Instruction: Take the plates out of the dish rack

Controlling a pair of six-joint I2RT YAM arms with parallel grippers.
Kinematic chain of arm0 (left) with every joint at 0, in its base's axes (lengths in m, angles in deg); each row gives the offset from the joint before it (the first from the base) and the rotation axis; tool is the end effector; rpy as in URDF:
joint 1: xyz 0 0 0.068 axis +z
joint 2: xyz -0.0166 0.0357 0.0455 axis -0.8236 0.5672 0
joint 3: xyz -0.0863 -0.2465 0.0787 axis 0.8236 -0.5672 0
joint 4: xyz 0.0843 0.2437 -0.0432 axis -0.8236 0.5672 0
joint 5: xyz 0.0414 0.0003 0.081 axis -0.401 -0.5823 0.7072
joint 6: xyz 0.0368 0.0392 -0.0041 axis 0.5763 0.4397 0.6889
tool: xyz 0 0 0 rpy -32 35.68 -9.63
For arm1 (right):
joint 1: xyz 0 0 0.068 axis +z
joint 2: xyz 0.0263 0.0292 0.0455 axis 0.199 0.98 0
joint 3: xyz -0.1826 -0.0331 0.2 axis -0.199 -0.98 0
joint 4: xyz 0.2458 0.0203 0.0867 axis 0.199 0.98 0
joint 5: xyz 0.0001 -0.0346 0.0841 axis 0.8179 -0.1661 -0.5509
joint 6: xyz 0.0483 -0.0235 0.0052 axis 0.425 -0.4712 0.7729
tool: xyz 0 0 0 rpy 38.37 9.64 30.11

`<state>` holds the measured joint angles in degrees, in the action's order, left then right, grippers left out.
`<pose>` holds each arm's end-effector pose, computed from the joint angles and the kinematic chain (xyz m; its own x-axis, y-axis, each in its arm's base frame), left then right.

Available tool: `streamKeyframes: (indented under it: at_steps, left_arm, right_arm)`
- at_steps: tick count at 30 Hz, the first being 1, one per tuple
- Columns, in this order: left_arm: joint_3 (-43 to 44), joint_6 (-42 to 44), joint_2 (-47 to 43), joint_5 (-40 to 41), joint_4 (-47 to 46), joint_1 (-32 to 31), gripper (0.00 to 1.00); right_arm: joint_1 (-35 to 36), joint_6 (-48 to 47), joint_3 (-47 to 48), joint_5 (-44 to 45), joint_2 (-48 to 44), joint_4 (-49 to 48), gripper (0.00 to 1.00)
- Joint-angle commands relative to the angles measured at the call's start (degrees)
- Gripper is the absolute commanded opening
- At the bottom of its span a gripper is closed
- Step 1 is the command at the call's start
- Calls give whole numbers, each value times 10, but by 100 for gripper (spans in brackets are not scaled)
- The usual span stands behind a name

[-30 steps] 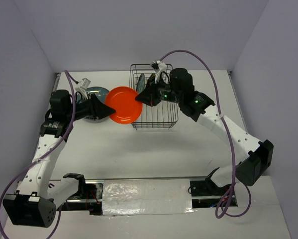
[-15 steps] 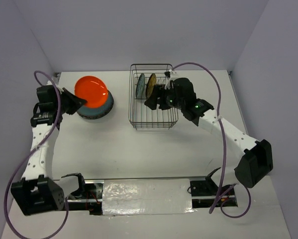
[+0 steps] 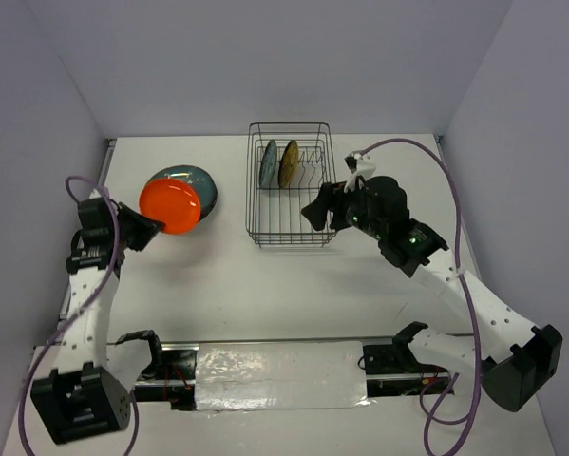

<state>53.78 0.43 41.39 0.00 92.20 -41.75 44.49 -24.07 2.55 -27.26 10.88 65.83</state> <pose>0.2198 0.0453 0.2882 -0.3279 -0.8331 -0.4454 -0.4503 0.5523 -0.7016 0.1993 0.1333 0.3608 -0.4556 0.1275 -0.8810 -0.4831 0.7959 0.3650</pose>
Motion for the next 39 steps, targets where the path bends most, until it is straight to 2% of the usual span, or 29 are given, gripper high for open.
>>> streamKeyframes:
  at_steps: [1,7,14,17,18,20,21,24,25,28,29,31,33,35,37,39]
  left_arm:
    - [-87,-17,-63,-35,0,-1,6]
    - [-198,-17,-93,-115,-30,-2,5]
    - [-263,20,-117,-127,-29,-5,18]
    - [-274,14,-118,-127,-33,-18,36]
    - [-271,14,-118,-123,-26,-21,58]
    - [-265,11,-124,-109,-12,-33,76]
    - [-259,8,-134,-100,6,-45,99]
    - [-232,4,-156,-70,38,-58,100]
    - [-221,5,-176,-62,67,-60,99]
    - [-147,20,-218,-23,130,-62,99]
    - [-95,29,-226,-5,149,-62,100]
    - [-45,74,-238,47,172,-63,100]
    - [14,150,-238,74,155,-64,100]
    - [44,204,-230,154,145,-64,100]
    - [54,217,-210,232,145,-67,100]
    - [44,214,-202,235,127,-71,100]
  right_arm:
    - [2,-16,-40,-3,-17,-6,78]
    - [0,2,-96,-33,-33,-37,78]
    - [1,-13,-126,-27,-51,-37,78]
    - [1,-15,-129,-22,-46,-42,78]
    - [0,-15,-127,-18,-41,-42,78]
    - [1,-20,-119,-13,-20,-41,78]
    - [0,-20,-113,6,-11,-36,78]
    - [2,-14,-53,70,53,16,78]
    - [5,-12,-9,124,74,29,78]
    - [12,-1,102,232,173,87,78]
    - [13,-1,132,258,203,113,78]
    - [19,1,237,301,295,144,77]
    - [21,-1,310,356,389,183,77]
    - [21,-7,418,385,449,222,76]
    - [24,-15,521,406,527,241,73]
    - [24,-19,607,435,573,268,70]
